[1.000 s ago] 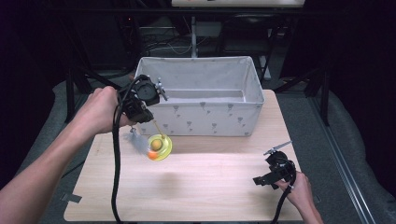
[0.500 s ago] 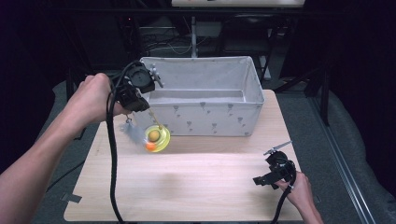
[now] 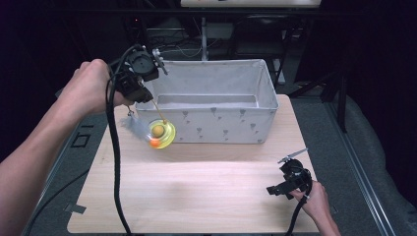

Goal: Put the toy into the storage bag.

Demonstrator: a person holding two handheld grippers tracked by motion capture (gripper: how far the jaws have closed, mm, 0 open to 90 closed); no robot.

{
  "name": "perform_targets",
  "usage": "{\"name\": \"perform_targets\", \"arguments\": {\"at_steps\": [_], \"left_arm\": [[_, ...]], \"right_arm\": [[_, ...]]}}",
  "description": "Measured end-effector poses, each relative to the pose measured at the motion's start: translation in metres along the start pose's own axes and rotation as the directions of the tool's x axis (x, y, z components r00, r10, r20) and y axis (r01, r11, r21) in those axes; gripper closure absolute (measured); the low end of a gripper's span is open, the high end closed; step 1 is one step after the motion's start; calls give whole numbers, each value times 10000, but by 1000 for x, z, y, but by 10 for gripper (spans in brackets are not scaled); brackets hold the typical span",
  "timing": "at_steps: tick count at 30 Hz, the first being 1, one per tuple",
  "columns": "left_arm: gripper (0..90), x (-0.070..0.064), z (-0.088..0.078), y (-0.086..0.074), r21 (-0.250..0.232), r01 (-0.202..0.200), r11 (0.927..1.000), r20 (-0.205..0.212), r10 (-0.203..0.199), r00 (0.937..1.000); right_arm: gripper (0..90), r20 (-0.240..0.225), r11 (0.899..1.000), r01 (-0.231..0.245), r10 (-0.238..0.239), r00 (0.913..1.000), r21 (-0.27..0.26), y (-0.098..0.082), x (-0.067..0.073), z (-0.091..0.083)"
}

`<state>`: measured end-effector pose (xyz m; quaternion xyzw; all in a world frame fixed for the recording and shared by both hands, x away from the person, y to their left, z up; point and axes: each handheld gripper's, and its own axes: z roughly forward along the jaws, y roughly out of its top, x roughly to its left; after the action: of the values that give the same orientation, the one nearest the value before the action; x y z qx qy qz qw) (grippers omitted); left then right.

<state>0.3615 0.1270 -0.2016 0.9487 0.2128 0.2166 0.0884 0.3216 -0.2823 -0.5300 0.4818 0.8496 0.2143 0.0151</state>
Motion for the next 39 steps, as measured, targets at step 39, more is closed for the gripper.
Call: {"name": "perform_targets", "arguments": {"at_steps": [39], "left_arm": [[881,68,-14,38,-236,1108,9936,-219,-1113,9935]], "right_arm": [[88,149,9999,-4,2,9999,105,0,-2,-1]]}}
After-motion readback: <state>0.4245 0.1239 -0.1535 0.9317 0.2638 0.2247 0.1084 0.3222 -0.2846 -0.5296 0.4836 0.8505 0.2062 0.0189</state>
